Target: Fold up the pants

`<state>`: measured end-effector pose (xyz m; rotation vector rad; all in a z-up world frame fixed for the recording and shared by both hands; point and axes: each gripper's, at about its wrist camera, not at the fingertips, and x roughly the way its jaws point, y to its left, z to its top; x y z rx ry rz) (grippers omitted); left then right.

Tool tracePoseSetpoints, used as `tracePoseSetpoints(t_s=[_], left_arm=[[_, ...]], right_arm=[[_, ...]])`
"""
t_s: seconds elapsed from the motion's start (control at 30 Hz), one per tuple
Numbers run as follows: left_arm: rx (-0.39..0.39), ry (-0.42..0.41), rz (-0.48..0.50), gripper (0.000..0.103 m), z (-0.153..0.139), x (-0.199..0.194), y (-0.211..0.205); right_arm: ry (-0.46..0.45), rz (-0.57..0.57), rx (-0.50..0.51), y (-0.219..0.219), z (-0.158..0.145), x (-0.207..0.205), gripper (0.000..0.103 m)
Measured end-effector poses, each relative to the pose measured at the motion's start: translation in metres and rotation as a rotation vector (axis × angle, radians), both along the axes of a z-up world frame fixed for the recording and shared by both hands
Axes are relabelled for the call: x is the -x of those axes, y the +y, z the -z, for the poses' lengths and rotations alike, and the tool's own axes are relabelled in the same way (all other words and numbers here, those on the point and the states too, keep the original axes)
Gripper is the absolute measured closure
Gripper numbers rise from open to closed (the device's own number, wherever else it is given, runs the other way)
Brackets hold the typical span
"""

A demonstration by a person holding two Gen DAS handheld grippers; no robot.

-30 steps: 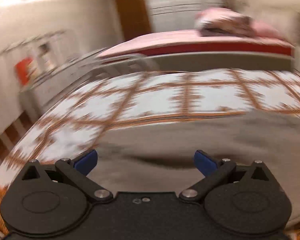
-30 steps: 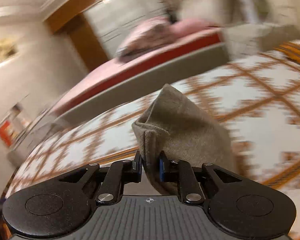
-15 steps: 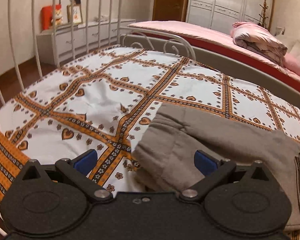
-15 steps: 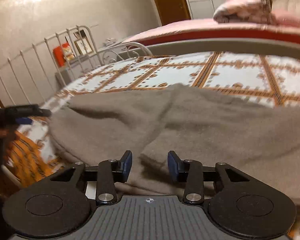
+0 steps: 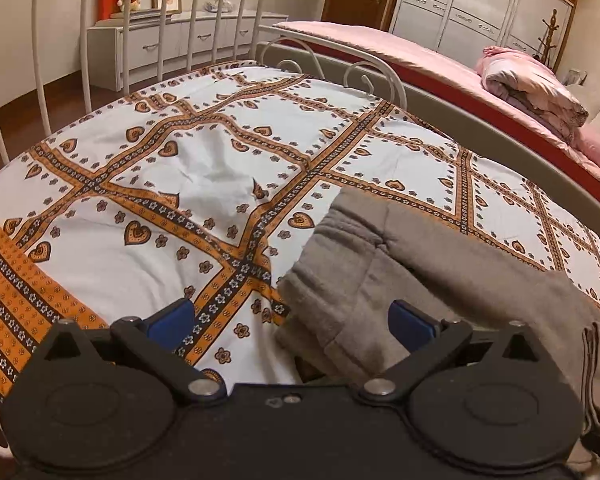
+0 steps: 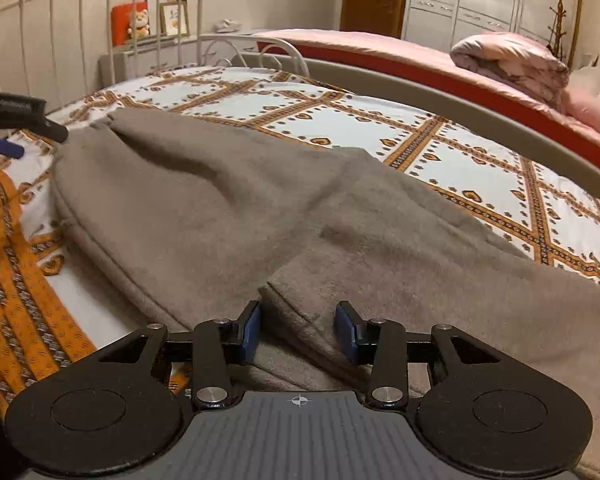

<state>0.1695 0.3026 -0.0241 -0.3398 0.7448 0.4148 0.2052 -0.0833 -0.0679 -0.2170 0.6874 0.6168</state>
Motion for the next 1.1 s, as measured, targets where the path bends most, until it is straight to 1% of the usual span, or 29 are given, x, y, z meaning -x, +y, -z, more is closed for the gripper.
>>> tracePoseSetpoints(t_s=[0.03, 0.1, 0.17, 0.23, 0.27, 0.3, 0.33, 0.37, 0.4, 0.43, 0.47, 0.57, 0.6, 0.63, 0.7, 0.73, 0.77, 0.8, 0.83, 0.9, 0.93, 0.97, 1.0, 1.07, 1.1], left_arm=[[0.003, 0.0, -0.002, 0.006, 0.0, 0.0, 0.0], [0.003, 0.003, -0.003, 0.006, 0.001, 0.0, 0.0], [0.004, 0.009, -0.003, 0.006, 0.001, -0.001, -0.001], [0.004, 0.017, 0.005, 0.006, 0.002, -0.001, -0.002], [0.0, 0.025, 0.008, 0.006, 0.003, -0.002, -0.002], [-0.003, 0.03, 0.01, 0.006, 0.004, -0.002, -0.002], [-0.004, 0.034, 0.01, 0.006, 0.004, -0.002, -0.002], [-0.003, 0.035, 0.011, 0.006, 0.005, -0.002, -0.002], [-0.002, 0.038, 0.011, 0.006, 0.006, -0.002, -0.002], [-0.003, 0.043, 0.014, 0.006, 0.006, -0.003, -0.002], [-0.004, 0.049, 0.015, 0.006, 0.007, -0.003, -0.002], [0.003, 0.06, 0.013, 0.006, 0.009, -0.003, -0.002], [0.003, 0.059, 0.016, 0.006, 0.009, -0.003, -0.002], [-0.001, 0.059, 0.018, 0.006, 0.009, -0.003, -0.003], [-0.008, 0.065, 0.019, 0.006, 0.009, -0.003, -0.004], [-0.007, 0.069, 0.019, 0.006, 0.01, -0.004, -0.004], [-0.005, 0.072, 0.02, 0.006, 0.011, -0.004, -0.004], [-0.006, 0.075, 0.022, 0.006, 0.011, -0.005, -0.004], [-0.008, 0.077, 0.026, 0.006, 0.011, -0.005, -0.005], [-0.009, 0.078, 0.03, 0.006, 0.011, -0.006, -0.006], [-0.008, 0.078, 0.033, 0.006, 0.012, -0.006, -0.006], [-0.008, 0.081, 0.036, 0.006, 0.013, -0.006, -0.006], [-0.008, 0.085, 0.039, 0.006, 0.014, -0.006, -0.005], [-0.005, 0.091, 0.043, 0.006, 0.016, -0.007, -0.004], [-0.005, 0.093, 0.046, 0.006, 0.016, -0.007, -0.004]], right_arm=[[0.0, -0.007, -0.006, 0.0, -0.001, 0.001, 0.062], [0.005, -0.007, 0.033, 0.004, 0.002, 0.0, 0.062], [0.005, 0.008, 0.038, 0.005, 0.004, -0.004, 0.062], [0.033, 0.032, -0.004, 0.002, 0.001, -0.009, 0.071], [0.053, 0.056, -0.042, -0.002, -0.002, -0.013, 0.078], [0.067, 0.076, -0.081, -0.007, -0.006, -0.016, 0.081], [0.067, 0.081, -0.115, -0.011, -0.01, -0.016, 0.082], [0.057, 0.071, -0.132, -0.013, -0.014, -0.015, 0.082], [0.06, 0.051, -0.125, -0.012, -0.014, -0.013, 0.082], [0.089, 0.033, -0.107, -0.009, -0.01, -0.015, 0.082], [0.119, 0.012, -0.085, -0.007, -0.004, -0.017, 0.079], [0.047, -0.038, -0.047, -0.003, -0.013, -0.011, 0.068], [0.021, -0.038, -0.073, -0.006, -0.019, -0.008, 0.067], [0.0, -0.037, -0.135, -0.013, -0.027, -0.007, 0.067], [-0.015, 0.027, -0.222, -0.026, -0.035, -0.012, 0.066], [0.0, 0.072, -0.259, -0.032, -0.034, -0.018, 0.065], [0.032, 0.118, -0.251, -0.035, -0.027, -0.027, 0.065], [0.09, 0.133, -0.195, -0.032, -0.017, -0.036, 0.064], [0.174, 0.113, -0.125, -0.025, -0.002, -0.045, 0.064], [0.134, 0.084, -0.17, -0.032, -0.012, -0.044, 0.062], [0.135, 0.101, -0.214, -0.041, -0.019, -0.049, 0.062], [0.12, 0.15, -0.26, -0.055, -0.026, -0.054, 0.061], [0.09, 0.216, -0.278, -0.071, -0.033, -0.06, 0.061], [0.031, 0.365, -0.267, -0.108, -0.043, -0.077, 0.059], [0.028, 0.435, -0.247, -0.126, -0.044, -0.087, 0.059]])
